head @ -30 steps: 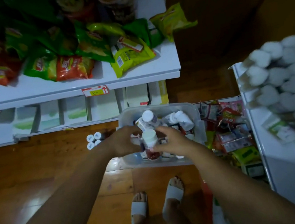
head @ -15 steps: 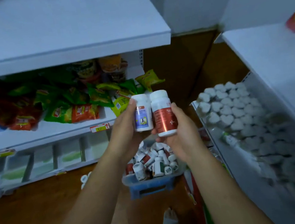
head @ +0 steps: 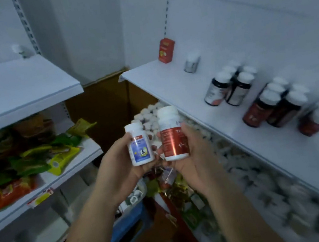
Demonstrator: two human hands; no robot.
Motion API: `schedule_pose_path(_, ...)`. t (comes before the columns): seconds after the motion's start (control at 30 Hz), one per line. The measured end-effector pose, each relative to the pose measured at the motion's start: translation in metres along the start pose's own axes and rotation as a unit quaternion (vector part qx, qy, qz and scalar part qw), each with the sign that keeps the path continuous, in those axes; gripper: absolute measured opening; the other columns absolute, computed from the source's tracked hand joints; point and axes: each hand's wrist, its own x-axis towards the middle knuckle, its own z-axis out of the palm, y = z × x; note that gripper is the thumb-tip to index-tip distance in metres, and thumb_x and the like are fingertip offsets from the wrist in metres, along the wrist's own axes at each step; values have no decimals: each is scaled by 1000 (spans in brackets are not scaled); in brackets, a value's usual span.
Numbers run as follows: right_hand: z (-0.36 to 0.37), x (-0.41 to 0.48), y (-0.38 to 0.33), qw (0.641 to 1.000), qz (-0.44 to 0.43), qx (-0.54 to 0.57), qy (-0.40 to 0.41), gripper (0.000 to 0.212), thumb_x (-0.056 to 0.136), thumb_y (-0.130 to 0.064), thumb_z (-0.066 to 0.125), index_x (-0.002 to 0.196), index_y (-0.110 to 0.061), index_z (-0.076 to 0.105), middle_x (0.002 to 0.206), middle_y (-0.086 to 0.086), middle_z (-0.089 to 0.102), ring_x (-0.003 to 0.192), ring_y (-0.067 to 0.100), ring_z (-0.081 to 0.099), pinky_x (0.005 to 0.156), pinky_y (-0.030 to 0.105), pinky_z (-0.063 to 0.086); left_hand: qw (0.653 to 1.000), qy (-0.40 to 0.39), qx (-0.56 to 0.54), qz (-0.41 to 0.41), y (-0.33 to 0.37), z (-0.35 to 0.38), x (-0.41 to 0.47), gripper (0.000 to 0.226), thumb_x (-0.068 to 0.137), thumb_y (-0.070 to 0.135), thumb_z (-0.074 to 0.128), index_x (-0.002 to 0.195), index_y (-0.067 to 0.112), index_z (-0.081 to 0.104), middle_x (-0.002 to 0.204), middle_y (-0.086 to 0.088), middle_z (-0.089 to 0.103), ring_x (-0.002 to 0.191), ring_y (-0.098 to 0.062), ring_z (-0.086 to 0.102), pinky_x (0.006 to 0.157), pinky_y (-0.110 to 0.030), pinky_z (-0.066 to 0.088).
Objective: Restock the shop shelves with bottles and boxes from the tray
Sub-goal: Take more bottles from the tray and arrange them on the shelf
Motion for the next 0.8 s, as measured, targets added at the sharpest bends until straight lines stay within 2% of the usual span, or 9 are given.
schedule_pose_path(0.1,-32,-43,-23,994,-21,45,98,20,94,-28,72,111,-16,71,100,11,76,85,25,73,69,42,61,998,-13,40,-54,-34,27,4,50,91,29,61,135,4,62,113,-16,69,99,-27,66,83,-41,63)
schedule_pose_path(0.17,-56,-65,-33,988,-42,35,143,21,97,-23,72,116,-14,71,101,14,76,86,27,73,63,38,59,994,-32,58,-81,-56,45,9,52,90,28,62,135,3,62,113,-17,69,99,-27,68,81,-41,66)
schedule_pose_path(0.27,-87,-93,-42,979,-55,67,185,32,97,-25,73,126,-11,68,113,22,72,91,29,70,64,38,57,988,-73,99,-91,-83,76,16,36,90,26,63,119,6,68,99,-13,72,84,-22,73,71,-37,65)
schedule_pose_path(0.33,-105,-108,-45,972,-68,71,213,30,100,-22,69,128,-12,67,110,18,73,89,26,71,66,39,58,983,-98,124,-96,-99,98,19,32,90,26,62,115,6,69,99,-12,75,84,-21,75,72,-37,65)
schedule_pose_path(0.5,-144,-132,-47,954,-91,76,274,29,99,-20,68,127,-13,67,107,7,76,95,26,73,75,41,61,968,-145,172,-110,-130,143,22,46,91,27,65,130,2,67,123,-22,73,105,-31,72,91,-47,63)
schedule_pose_path(0.57,-164,-137,-45,944,-105,32,312,30,98,-23,71,127,-16,68,112,3,78,104,25,74,88,46,61,965,-147,182,-115,-141,156,24,47,88,27,68,128,2,67,120,-21,73,104,-31,71,98,-53,59)
schedule_pose_path(0.63,-189,-137,-45,924,-118,-44,360,35,96,-26,75,129,-20,67,116,0,77,108,19,74,96,45,60,961,-154,202,-113,-152,167,27,48,87,27,68,128,2,67,115,-17,75,100,-27,72,100,-54,58)
schedule_pose_path(0.73,-233,-123,-53,887,-134,-136,420,49,92,-24,80,137,-21,60,121,-4,73,107,9,71,92,31,60,956,-153,224,-112,-166,182,31,52,88,28,68,132,1,66,112,-17,74,98,-25,72,92,-47,62)
schedule_pose_path(0.8,-264,-107,-59,878,-128,-169,429,53,91,-21,80,139,-22,57,121,-6,70,101,5,70,84,26,59,956,-148,230,-109,-175,190,33,52,88,28,68,132,1,65,111,-18,74,98,-26,74,87,-45,64)
